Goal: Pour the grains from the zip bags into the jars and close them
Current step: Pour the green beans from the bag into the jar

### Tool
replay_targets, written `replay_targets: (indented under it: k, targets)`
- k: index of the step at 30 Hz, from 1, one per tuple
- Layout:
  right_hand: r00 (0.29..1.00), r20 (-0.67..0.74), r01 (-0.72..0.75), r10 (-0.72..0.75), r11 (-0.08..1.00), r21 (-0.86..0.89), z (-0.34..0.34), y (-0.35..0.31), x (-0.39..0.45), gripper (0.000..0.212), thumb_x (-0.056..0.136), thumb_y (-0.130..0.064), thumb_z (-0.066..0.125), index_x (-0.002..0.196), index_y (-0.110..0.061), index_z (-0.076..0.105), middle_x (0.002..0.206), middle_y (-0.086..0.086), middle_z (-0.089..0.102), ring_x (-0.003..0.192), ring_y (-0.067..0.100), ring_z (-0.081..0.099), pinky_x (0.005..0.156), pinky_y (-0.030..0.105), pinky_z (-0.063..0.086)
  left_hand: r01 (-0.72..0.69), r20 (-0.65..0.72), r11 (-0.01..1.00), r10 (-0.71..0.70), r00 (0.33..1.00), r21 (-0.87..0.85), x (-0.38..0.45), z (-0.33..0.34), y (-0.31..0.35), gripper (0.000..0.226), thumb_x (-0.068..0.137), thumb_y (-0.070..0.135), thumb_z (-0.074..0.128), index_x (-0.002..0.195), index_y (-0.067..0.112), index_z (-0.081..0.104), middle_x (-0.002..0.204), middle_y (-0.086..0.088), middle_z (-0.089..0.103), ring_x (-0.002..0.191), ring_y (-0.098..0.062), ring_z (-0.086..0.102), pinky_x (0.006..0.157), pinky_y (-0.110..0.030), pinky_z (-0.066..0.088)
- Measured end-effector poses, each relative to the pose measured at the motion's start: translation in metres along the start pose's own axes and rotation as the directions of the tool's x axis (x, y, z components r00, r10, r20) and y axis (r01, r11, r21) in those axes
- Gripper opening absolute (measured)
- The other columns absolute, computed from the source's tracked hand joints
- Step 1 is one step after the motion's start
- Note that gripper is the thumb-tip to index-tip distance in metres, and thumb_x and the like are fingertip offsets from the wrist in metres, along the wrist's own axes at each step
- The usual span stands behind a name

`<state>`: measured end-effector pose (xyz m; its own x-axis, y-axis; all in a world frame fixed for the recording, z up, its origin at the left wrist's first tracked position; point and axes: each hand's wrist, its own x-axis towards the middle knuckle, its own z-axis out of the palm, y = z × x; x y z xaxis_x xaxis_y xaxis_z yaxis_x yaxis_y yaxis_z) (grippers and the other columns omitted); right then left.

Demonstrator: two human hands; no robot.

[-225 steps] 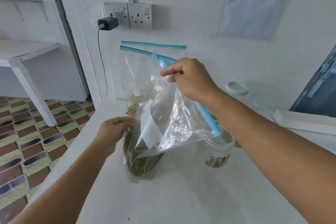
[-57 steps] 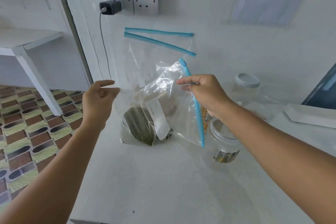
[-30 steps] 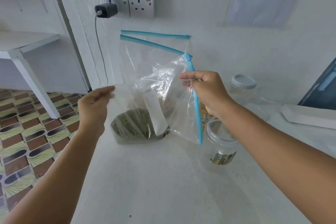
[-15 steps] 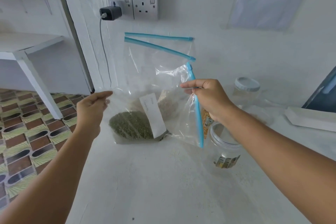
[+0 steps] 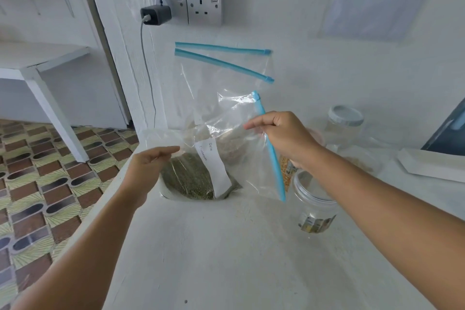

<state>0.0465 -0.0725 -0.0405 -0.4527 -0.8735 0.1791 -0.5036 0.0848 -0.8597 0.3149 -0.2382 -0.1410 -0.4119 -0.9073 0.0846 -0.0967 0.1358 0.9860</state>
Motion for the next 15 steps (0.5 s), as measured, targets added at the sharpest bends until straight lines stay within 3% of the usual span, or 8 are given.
replay_targets:
  k: [3, 5, 7, 9, 12, 15]
  targets:
    - [0.999, 0.049, -0.008, 0.012, 0.997, -0.076, -0.006, 0.005, -0.001, 0.043, 0.103, -0.005, 0.052, 0.101, -0.035, 0.082, 0.115, -0.024, 0.071, 0.104, -0.004, 0.068, 0.102, 0.030, 0.053, 0.024, 0.075, 0.999, -0.020, 0.997, -0.046, -0.008, 0.001, -0.004, 0.028, 0.094, 0.017, 0.074, 0.116, 0.034, 0.079, 0.120, 0.013, 0.075, 0.122, -0.007, 0.064, 0.112, -0.032, 0.041]
    - [0.995, 0.094, 0.001, 0.014, 0.988, -0.157, -0.008, 0.010, -0.003, 0.041, 0.103, -0.009, 0.055, 0.103, -0.040, 0.081, 0.120, -0.024, 0.070, 0.110, 0.026, 0.070, 0.103, 0.045, 0.055, 0.057, 0.162, 0.997, -0.049, 0.986, -0.044, -0.011, -0.001, -0.011, 0.034, 0.092, 0.019, 0.073, 0.120, 0.037, 0.077, 0.126, 0.012, 0.073, 0.125, -0.006, 0.062, 0.113, -0.033, 0.037]
    - [0.988, 0.151, -0.003, 0.037, 0.976, -0.218, -0.009, 0.013, -0.004, 0.040, 0.103, -0.010, 0.057, 0.103, -0.042, 0.080, 0.122, -0.023, 0.070, 0.099, 0.038, 0.070, 0.091, 0.041, 0.058, 0.074, 0.167, 0.997, -0.069, 0.983, -0.024, -0.011, -0.001, -0.017, 0.039, 0.098, 0.007, 0.066, 0.117, 0.039, 0.079, 0.122, 0.006, 0.076, 0.117, -0.010, 0.066, 0.112, -0.034, 0.041]
    - [0.981, 0.187, -0.006, 0.057, 0.965, -0.263, -0.008, 0.014, -0.003, 0.039, 0.102, -0.008, 0.057, 0.105, -0.039, 0.081, 0.123, -0.017, 0.072, 0.096, 0.028, 0.073, 0.094, 0.038, 0.059, 0.073, 0.121, 0.997, -0.071, 0.990, -0.014, -0.008, 0.000, -0.021, 0.042, 0.102, 0.001, 0.060, 0.109, 0.036, 0.082, 0.114, 0.003, 0.079, 0.105, -0.013, 0.071, 0.107, -0.033, 0.048]
    - [0.981, 0.190, 0.016, 0.035, 0.966, -0.259, -0.007, 0.005, 0.000, 0.042, 0.099, -0.001, 0.056, 0.109, -0.033, 0.082, 0.118, -0.016, 0.075, 0.101, 0.005, 0.073, 0.103, 0.035, 0.056, 0.063, 0.030, 0.996, -0.062, 0.998, -0.062, -0.005, 0.003, -0.024, 0.041, 0.103, 0.001, 0.058, 0.103, 0.034, 0.082, 0.113, 0.008, 0.078, 0.112, -0.010, 0.070, 0.106, -0.031, 0.050]
    - [0.990, 0.135, 0.061, -0.032, 0.974, -0.218, -0.003, -0.008, 0.008, 0.044, 0.097, 0.002, 0.054, 0.110, -0.029, 0.081, 0.098, -0.021, 0.076, 0.093, 0.001, 0.073, 0.101, 0.031, 0.057, 0.055, -0.069, 0.988, -0.066, 0.995, -0.142, 0.001, 0.003, -0.033, 0.043, 0.103, 0.002, 0.058, 0.101, 0.035, 0.084, 0.117, 0.006, 0.077, 0.121, -0.021, 0.066, 0.112, -0.040, 0.047]
